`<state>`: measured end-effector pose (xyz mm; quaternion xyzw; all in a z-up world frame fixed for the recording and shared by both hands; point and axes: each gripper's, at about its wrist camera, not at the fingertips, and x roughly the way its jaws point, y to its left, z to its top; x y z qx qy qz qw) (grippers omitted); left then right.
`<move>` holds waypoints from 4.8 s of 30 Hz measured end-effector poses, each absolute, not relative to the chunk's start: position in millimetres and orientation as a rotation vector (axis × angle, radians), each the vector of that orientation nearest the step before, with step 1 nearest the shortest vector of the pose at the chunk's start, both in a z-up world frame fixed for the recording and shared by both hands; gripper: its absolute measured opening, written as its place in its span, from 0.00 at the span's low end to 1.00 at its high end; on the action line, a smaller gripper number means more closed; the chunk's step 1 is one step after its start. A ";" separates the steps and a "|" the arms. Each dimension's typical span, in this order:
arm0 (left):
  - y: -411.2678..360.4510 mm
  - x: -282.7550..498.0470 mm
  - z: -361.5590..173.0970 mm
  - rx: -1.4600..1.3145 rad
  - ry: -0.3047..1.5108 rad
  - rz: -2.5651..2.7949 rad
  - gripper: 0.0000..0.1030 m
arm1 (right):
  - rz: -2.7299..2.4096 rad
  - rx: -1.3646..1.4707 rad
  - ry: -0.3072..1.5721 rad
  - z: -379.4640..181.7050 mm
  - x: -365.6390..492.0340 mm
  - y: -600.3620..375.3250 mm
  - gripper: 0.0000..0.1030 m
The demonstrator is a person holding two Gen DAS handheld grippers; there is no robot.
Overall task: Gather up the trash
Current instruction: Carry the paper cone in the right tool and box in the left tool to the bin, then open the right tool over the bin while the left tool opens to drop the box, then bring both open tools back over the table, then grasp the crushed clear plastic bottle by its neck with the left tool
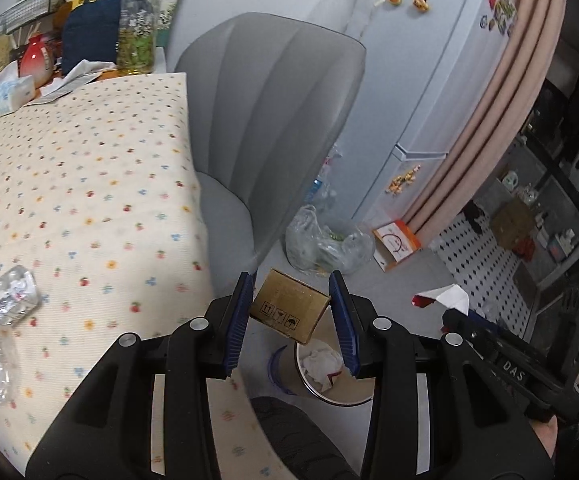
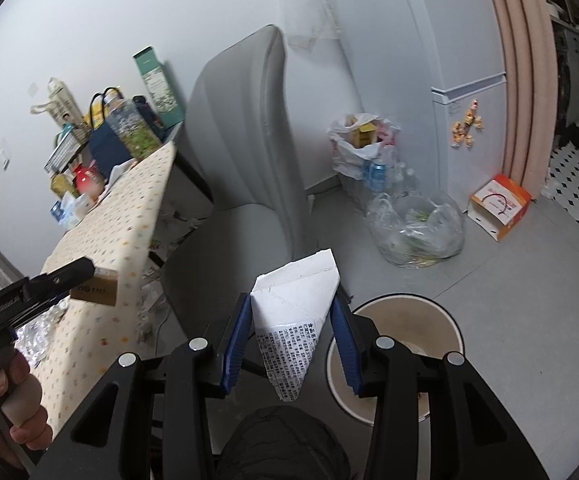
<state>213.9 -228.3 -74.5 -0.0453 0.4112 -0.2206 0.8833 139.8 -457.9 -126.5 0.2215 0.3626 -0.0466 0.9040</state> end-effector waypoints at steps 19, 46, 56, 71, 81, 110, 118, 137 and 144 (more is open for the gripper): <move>-296.4 213.2 -88.5 -0.025 0.918 -0.556 0.38 | -0.229 0.520 0.744 -145.7 111.2 -513.6 0.81; -365.4 210.0 -96.8 -0.032 0.962 -0.639 0.94 | -0.350 0.558 0.706 -142.1 66.7 -560.4 0.89; -311.5 205.8 -67.6 -0.088 0.891 -0.567 0.94 | -0.294 0.505 0.695 -123.5 80.2 -527.5 0.92; -211.7 188.3 -35.7 -0.201 0.791 -0.476 0.94 | -0.171 0.414 0.670 -80.5 93.6 -453.1 0.92; -156.7 170.3 -16.3 -0.233 0.721 -0.428 0.94 | -0.095 0.342 0.652 -53.6 96.2 -402.7 0.92; 35.5 124.6 -27.6 -0.415 0.662 -0.163 0.94 | 0.150 0.198 0.664 -20.3 121.0 -249.2 0.92; 79.2 125.2 -43.8 -0.476 0.684 -0.093 0.94 | 0.201 0.166 0.680 -24.6 127.4 -218.2 0.92; 62.5 154.1 -81.1 -0.528 0.785 -0.163 0.68 | 0.213 0.194 0.728 -50.4 144.4 -222.9 0.92; 47.7 163.8 -85.2 -0.461 0.807 -0.112 0.65 | 0.214 0.211 0.738 -57.4 147.4 -229.4 0.93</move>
